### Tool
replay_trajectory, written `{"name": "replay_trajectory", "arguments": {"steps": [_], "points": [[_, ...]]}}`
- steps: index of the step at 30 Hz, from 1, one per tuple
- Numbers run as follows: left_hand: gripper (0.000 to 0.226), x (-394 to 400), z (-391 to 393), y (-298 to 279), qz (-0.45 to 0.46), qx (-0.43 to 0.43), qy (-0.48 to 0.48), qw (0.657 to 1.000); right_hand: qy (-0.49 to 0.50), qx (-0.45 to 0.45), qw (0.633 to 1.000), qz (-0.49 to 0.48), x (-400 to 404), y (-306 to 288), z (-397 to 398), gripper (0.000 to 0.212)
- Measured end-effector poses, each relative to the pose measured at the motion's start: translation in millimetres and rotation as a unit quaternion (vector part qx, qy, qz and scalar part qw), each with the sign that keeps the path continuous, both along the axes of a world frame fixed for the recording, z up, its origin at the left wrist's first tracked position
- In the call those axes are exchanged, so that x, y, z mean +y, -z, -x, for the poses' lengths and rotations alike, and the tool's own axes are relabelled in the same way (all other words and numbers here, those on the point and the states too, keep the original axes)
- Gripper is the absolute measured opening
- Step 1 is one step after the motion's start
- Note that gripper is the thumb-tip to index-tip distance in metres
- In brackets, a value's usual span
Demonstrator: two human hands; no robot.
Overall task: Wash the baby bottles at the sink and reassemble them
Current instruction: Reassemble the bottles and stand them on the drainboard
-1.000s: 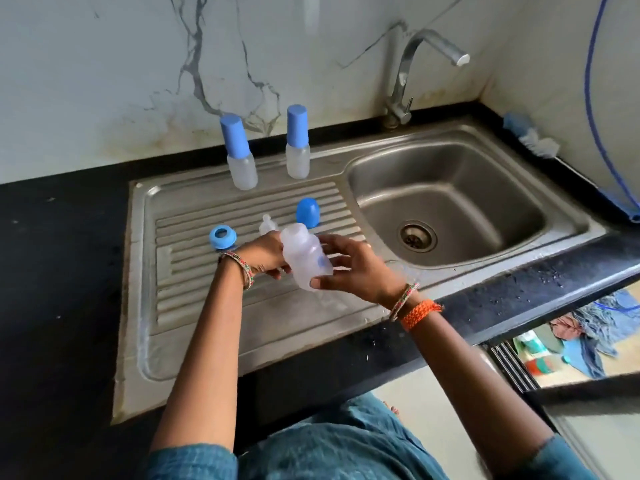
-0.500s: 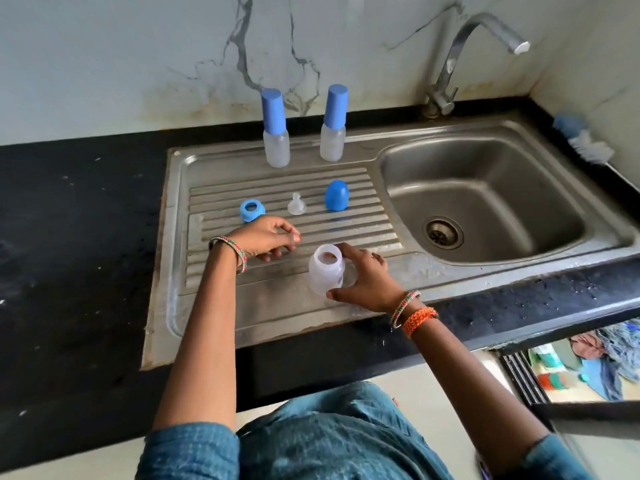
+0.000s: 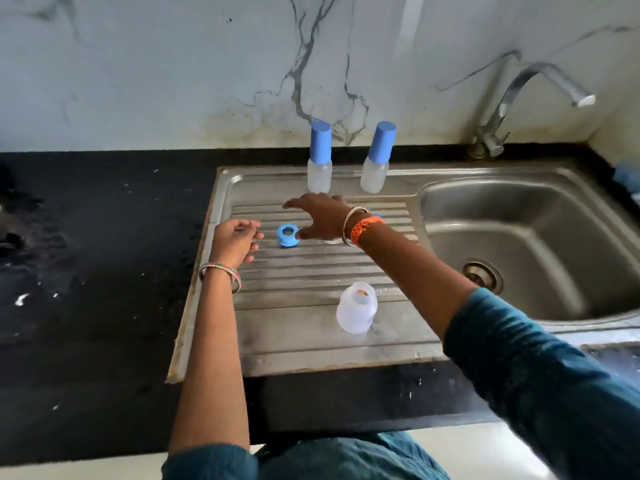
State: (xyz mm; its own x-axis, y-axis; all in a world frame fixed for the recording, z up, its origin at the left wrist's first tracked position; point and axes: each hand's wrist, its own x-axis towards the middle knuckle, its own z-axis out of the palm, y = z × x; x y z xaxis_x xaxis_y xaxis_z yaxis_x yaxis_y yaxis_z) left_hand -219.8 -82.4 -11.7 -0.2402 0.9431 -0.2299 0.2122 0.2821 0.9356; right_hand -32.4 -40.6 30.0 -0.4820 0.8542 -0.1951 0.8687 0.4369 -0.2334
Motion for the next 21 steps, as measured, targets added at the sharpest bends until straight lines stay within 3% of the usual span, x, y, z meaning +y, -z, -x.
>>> {"name": "replay_trajectory", "arguments": {"steps": [3, 7, 10, 13, 15, 16, 18, 19, 20, 21], "points": [[0.021, 0, 2, 0, 0.008, -0.006, -0.008, 1.0, -0.065, -0.066, 0.995, 0.026, 15, 20, 25, 0.064], [0.018, 0, -3, -7, 0.007, -0.021, -0.019, 1.0, -0.086, -0.032, 0.996, -0.006, 18, 14, 25, 0.046], [0.019, 8, -17, -21, -0.004, -0.053, -0.028, 0.998, -0.043, 0.088, 0.995, -0.018, 7, -34, -3, 0.044], [0.02, 15, -45, -38, -0.03, -0.08, 0.005, 0.996, 0.016, 0.244, 0.969, -0.014, -18, -91, -53, 0.04], [0.02, 18, -68, -46, -0.051, -0.099, 0.045, 0.993, 0.022, 0.371, 0.927, 0.056, -42, -113, -98, 0.039], [0.02, 19, -79, -49, -0.058, -0.111, 0.06, 0.99, 0.024, 0.454, 0.885, 0.103, -55, -115, -124, 0.037], [0.022, 20, -102, -57, -0.06, -0.135, 0.097, 0.984, 0.11, 0.584, 0.786, 0.171, -79, -99, -174, 0.035], [0.024, 19, -111, -59, -0.059, -0.146, 0.114, 0.981, 0.197, 0.597, 0.758, 0.173, -86, -81, -195, 0.033], [0.025, 18, -123, -61, -0.054, -0.158, 0.136, 0.976, 0.314, 0.539, 0.769, 0.139, -95, -65, -214, 0.033], [0.026, 16, -133, -62, -0.05, -0.167, 0.152, 0.973, 0.422, 0.399, 0.809, 0.091, -101, -48, -229, 0.035]]}}
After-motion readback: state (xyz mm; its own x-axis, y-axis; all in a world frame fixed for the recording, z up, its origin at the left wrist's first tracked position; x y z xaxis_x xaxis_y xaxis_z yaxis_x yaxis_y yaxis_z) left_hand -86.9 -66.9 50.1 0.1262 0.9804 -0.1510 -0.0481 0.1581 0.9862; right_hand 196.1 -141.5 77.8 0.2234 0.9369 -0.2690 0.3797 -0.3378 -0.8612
